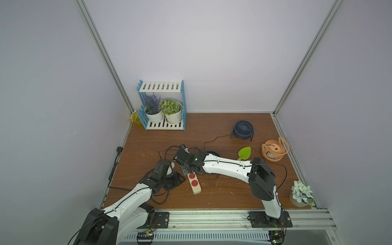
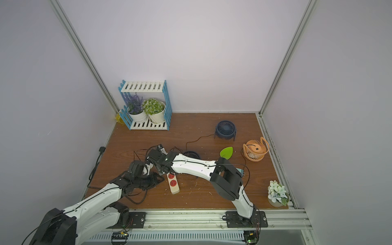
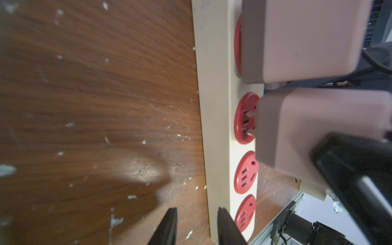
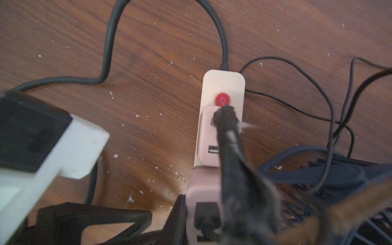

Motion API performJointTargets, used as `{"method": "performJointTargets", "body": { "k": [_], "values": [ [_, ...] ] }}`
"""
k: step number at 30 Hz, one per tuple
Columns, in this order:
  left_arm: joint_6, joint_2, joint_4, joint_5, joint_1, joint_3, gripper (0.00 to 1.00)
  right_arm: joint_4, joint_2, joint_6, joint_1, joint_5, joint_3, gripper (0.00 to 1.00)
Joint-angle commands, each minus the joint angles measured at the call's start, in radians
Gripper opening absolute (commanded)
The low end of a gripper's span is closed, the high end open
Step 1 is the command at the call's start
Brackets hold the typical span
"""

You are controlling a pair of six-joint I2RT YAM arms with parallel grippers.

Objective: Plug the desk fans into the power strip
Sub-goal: Insert the plug into the socket.

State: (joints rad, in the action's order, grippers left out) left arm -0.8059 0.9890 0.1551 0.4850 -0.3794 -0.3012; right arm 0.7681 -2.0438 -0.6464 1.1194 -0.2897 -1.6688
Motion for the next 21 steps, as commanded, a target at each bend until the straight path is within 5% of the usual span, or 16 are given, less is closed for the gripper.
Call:
{"method": "performJointTargets", "body": {
  "k": [1, 21],
  "values": [
    [0.017, -0.006, -0.008, 0.005, 0.013, -0.023, 0.35, 0.090, -0.146, -0.007, 0.003, 0.036, 0.076, 0.00],
    [0.008, -0.036, 0.005, 0.005, 0.013, -0.026, 0.35, 0.042, -0.228, 0.029, -0.041, 0.145, 0.179, 0.00]
  ]
}}
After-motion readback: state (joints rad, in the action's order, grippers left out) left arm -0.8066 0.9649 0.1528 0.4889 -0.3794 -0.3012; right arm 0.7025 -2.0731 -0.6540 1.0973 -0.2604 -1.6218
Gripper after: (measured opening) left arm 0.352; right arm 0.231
